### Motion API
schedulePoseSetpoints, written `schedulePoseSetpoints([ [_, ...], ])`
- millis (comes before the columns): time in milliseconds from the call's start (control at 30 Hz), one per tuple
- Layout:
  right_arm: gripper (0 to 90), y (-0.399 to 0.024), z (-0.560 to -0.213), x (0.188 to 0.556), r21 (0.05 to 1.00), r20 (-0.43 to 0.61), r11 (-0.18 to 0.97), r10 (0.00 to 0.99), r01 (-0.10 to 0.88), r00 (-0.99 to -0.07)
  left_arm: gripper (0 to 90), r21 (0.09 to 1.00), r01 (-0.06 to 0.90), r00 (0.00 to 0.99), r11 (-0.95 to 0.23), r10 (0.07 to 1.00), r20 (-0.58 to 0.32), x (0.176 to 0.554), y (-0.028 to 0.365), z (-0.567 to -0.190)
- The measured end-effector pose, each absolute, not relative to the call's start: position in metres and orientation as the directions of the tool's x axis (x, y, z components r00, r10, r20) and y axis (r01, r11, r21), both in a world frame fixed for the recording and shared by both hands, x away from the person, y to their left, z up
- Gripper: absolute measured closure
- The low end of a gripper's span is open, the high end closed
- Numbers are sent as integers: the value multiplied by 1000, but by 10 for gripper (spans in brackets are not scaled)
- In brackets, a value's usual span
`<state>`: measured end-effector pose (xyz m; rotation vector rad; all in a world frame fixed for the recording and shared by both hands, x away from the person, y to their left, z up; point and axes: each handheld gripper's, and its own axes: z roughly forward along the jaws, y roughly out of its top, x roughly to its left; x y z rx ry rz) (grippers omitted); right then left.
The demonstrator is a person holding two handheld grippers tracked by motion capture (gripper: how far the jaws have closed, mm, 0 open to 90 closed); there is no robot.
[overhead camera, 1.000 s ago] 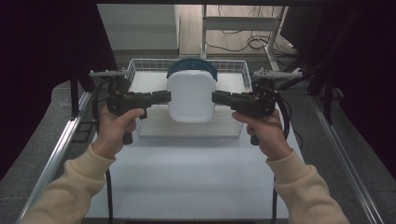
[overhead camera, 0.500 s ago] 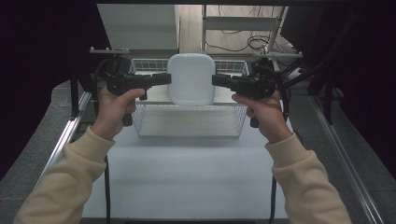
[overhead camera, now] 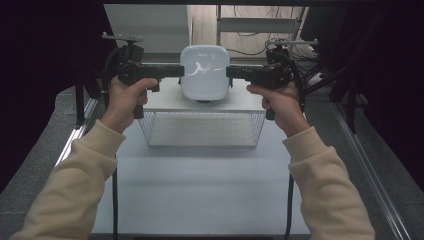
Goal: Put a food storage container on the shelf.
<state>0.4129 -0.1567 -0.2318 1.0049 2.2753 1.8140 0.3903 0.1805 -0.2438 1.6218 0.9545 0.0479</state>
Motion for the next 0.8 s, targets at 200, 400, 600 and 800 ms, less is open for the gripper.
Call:
schedulePoseSetpoints([
  [200, 802, -153, -237, 429, 881, 360, 81, 522, 466, -773, 788, 820, 571, 642, 41, 600, -477, 406, 183, -247],
  [400, 799, -151, -241, 443, 870, 397, 54, 512, 490, -761, 789, 800, 594, 626, 78, 580, -521, 419, 188, -249],
  [600, 789, -152, -243, 453, 840, 466, 9, 499, 542, -731, 791, 771, 626, 593, 121, 568, -571, 431, 189, -249],
  [800, 758, -156, -250, 467, 796, 550, -53, 479, 603, -684, 786, 738, 654, 554, 167, 559, -617, 446, 187, -249],
])
